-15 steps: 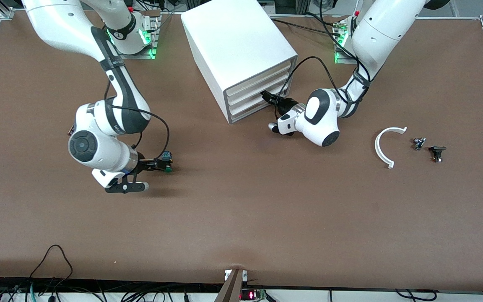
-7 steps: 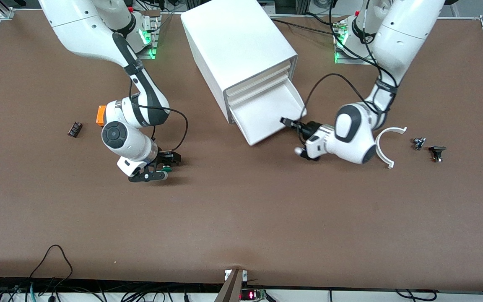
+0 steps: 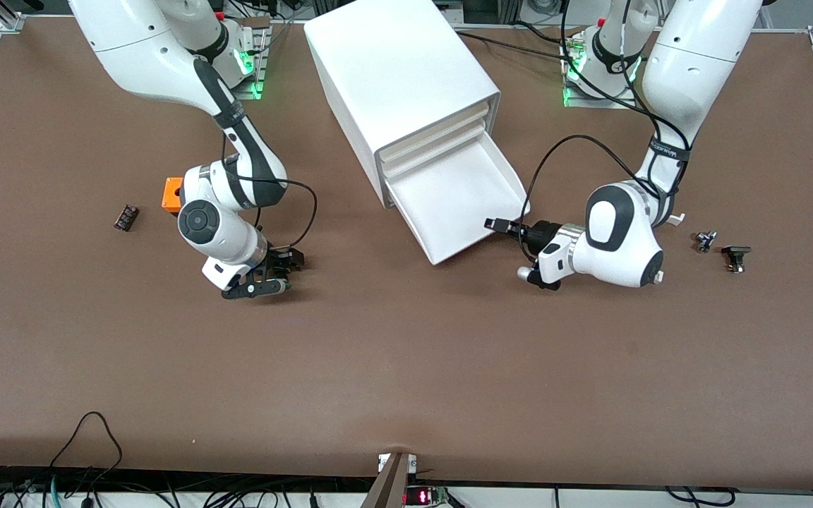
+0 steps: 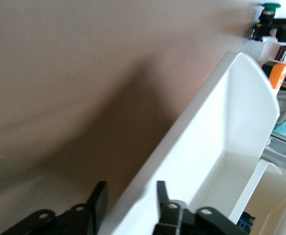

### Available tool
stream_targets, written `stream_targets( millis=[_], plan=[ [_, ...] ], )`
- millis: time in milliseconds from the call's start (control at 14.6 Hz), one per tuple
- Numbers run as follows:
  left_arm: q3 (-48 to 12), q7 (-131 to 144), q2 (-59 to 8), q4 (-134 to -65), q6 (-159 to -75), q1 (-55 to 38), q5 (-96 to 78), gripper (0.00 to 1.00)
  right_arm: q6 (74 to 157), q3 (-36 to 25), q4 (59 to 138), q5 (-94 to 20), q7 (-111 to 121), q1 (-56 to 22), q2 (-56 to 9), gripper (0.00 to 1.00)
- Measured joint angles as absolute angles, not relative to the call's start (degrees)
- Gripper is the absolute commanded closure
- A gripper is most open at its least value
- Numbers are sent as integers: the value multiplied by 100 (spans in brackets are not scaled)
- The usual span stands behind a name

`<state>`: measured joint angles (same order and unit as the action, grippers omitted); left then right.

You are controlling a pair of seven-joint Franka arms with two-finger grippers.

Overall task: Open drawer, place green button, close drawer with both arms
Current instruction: 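Grasp the green button with the right gripper while the left gripper pulls the drawer, then release the drawer and withdraw the left gripper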

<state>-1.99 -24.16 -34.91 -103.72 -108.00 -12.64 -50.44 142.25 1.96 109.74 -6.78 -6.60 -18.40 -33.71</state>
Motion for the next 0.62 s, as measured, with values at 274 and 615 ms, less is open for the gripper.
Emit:
stream_targets(
  millis=[274, 615],
  plan=[
    [-36, -2386, -3331, -10280, -10905, -1231, -5014, 0, 14250, 226, 10929, -678, -652, -1840, -3336, 66],
    [154, -2364, -2739, -10156, -12080, -1138, -4613, 0, 14059, 227, 10539, -678, -624, -1840, -3318, 75]
  ],
)
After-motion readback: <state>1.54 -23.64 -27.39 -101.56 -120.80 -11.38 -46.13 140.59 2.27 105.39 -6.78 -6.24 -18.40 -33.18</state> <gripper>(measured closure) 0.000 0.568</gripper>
